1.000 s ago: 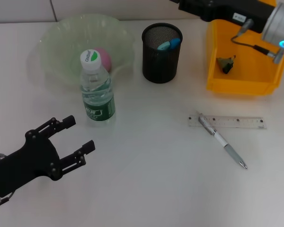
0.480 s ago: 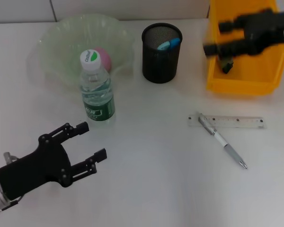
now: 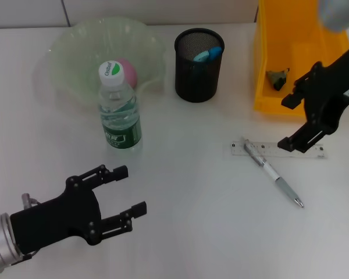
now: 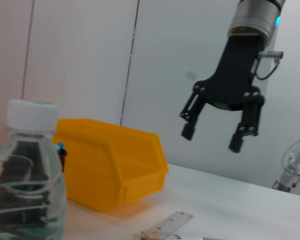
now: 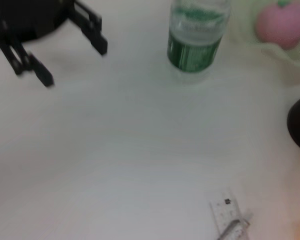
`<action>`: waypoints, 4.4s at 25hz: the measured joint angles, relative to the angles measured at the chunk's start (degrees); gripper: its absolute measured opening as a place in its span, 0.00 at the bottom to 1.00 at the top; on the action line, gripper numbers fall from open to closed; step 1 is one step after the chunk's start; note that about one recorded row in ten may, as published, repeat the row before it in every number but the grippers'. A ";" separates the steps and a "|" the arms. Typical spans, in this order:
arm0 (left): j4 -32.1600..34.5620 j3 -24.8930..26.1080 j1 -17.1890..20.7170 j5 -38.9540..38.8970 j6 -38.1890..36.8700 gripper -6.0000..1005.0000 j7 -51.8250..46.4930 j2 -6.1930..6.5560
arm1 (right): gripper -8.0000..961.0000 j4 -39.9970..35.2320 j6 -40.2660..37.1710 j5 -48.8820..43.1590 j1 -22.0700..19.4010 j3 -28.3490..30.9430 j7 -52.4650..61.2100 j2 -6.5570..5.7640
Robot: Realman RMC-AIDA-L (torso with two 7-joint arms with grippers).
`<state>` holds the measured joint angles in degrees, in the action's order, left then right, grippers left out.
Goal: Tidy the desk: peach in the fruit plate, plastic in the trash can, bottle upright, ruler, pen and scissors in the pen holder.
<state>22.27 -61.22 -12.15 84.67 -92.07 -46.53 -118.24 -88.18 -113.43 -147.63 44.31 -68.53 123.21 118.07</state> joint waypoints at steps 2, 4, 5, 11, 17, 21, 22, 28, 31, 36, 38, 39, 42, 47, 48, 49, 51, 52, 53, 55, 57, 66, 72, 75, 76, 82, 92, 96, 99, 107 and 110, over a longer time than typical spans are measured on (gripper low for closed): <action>0.00 0.00 0.00 0.00 0.00 0.77 0.00 0.00 | 0.86 1.10 2.09 -2.36 0.03 -2.43 -1.35 0.84; 0.34 -0.03 -0.31 1.79 -0.18 0.77 -0.66 0.00 | 0.86 3.44 4.54 -3.38 0.04 -4.98 -2.54 1.09; 0.34 -0.03 -0.31 1.79 -0.18 0.77 -0.66 0.00 | 0.86 4.89 5.78 -3.38 0.01 -5.98 -3.24 1.10; 2.76 -1.26 -0.71 3.82 -0.45 0.77 -3.07 -0.12 | 0.86 14.01 14.98 -3.38 0.21 -9.12 -8.55 1.15; 2.78 -1.27 -0.93 3.84 -0.27 0.77 -3.16 -0.26 | 0.86 20.20 20.98 -2.24 1.01 -10.51 -11.31 1.28; 2.78 -1.27 -0.98 3.84 -0.05 0.77 -3.18 -0.26 | 0.86 23.81 24.59 -0.62 1.58 -10.98 -12.58 1.28; 2.78 -1.27 -0.99 3.84 0.02 0.77 -3.18 -0.25 | 0.86 24.68 25.48 -0.27 1.69 -11.05 -12.93 1.28; 2.79 -1.27 -1.06 3.84 0.29 0.77 -3.21 -0.23 | 0.86 30.78 29.84 1.50 3.28 -11.00 -14.96 1.28; 2.78 -1.26 -1.06 3.84 0.30 0.77 -3.21 -0.23 | 0.86 33.81 31.50 1.57 4.33 -11.00 -15.43 1.28; 2.78 -1.27 -1.31 3.84 0.31 0.77 -3.22 -0.23 | 0.86 35.59 32.67 1.57 4.74 -10.77 -15.79 1.29; 2.79 -1.27 -1.31 3.84 0.32 0.77 -3.22 -0.23 | 0.86 35.92 33.04 1.57 4.79 -10.75 -15.80 1.28; 2.78 -1.26 -1.31 3.84 0.32 0.77 -3.22 -0.23 | 0.86 36.08 33.26 1.57 4.79 -10.77 -15.81 1.28; 2.78 -1.26 -1.30 3.84 0.32 0.77 -3.22 -0.23 | 0.85 36.82 33.88 1.57 4.88 -10.81 -15.81 1.28; 2.78 -1.26 -1.29 3.84 0.29 0.77 -3.22 -0.23 | 0.83 38.24 34.86 1.57 5.10 -11.09 -15.81 1.28; 2.78 -1.26 -1.29 3.84 0.21 0.77 -3.22 -0.23 | 0.83 38.51 34.98 1.57 5.15 -11.12 -15.81 1.28; 2.78 -1.27 -1.29 3.84 0.13 0.77 -3.22 -0.23 | 0.83 38.75 35.12 1.57 5.20 -11.14 -15.81 1.28; 2.78 -1.26 -1.29 3.84 0.06 0.77 -3.22 -0.23 | 0.82 38.95 35.30 1.57 5.24 -11.14 -15.81 1.28; 2.78 -1.26 -1.29 3.84 0.06 0.77 -3.22 -0.23 | 0.82 38.98 35.37 1.57 5.24 -11.14 -15.81 1.28; 2.78 -1.26 -1.29 3.84 0.05 0.77 -3.22 -0.23 | 0.82 38.98 35.39 1.57 5.26 -11.14 -15.81 1.29; 2.78 -1.26 -1.29 3.84 0.00 0.77 -3.21 -0.23 | 0.81 39.00 35.44 1.61 5.33 -11.14 -15.78 1.31; 2.78 -1.26 -1.28 3.84 -0.06 0.77 -3.22 -0.23 | 0.81 39.05 35.43 1.64 5.44 -11.13 -15.48 1.32; 2.77 -1.34 -1.19 3.95 -0.13 0.77 -3.21 -0.23 | 0.68 39.14 35.52 1.71 5.60 -11.09 -15.27 1.37; 2.78 -1.36 -1.13 4.18 -0.21 0.77 -3.21 -0.23 | 0.65 40.39 36.04 1.74 6.11 -11.09 -15.14 1.37; 2.78 -1.36 -1.12 4.25 -0.24 0.77 -3.21 -0.23 | 0.65 41.38 36.35 1.74 6.44 -11.09 -15.13 1.37; 2.78 -1.36 -1.11 4.25 -0.27 0.77 -3.21 -0.23 | 0.65 41.56 36.48 1.74 6.49 -11.09 -15.13 1.38; 2.78 -1.36 -1.11 4.31 -0.31 0.77 -3.21 -0.23 | 0.65 42.34 36.69 1.74 6.80 -11.09 -15.11 1.45; 2.78 -1.35 -0.83 4.37 -0.44 0.77 -3.21 -0.23 | 0.64 43.44 38.02 1.63 7.07 -11.09 -14.18 1.46; 2.78 -1.35 -0.77 4.37 -0.59 0.77 -3.21 -0.23 | 0.55 43.67 38.17 1.52 7.18 -11.09 -13.87 1.46; 2.78 -1.36 -0.75 4.36 -0.73 0.77 -3.21 -0.23 | 0.47 44.32 38.17 1.58 7.56 -11.09 -13.75 1.46; 2.78 -1.35 -0.77 4.36 -1.12 0.77 -3.21 -0.16 | 0.40 42.91 36.92 1.69 7.35 -10.89 -11.68 1.46; 2.83 -1.35 -0.77 4.36 -1.56 0.77 -3.19 -0.15 | 0.40 39.13 35.40 1.71 6.53 -10.55 -9.79 1.40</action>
<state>25.09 -62.57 -12.92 89.03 -93.63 -49.72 -118.39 -49.05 -78.03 -145.92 50.85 -79.08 113.41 119.48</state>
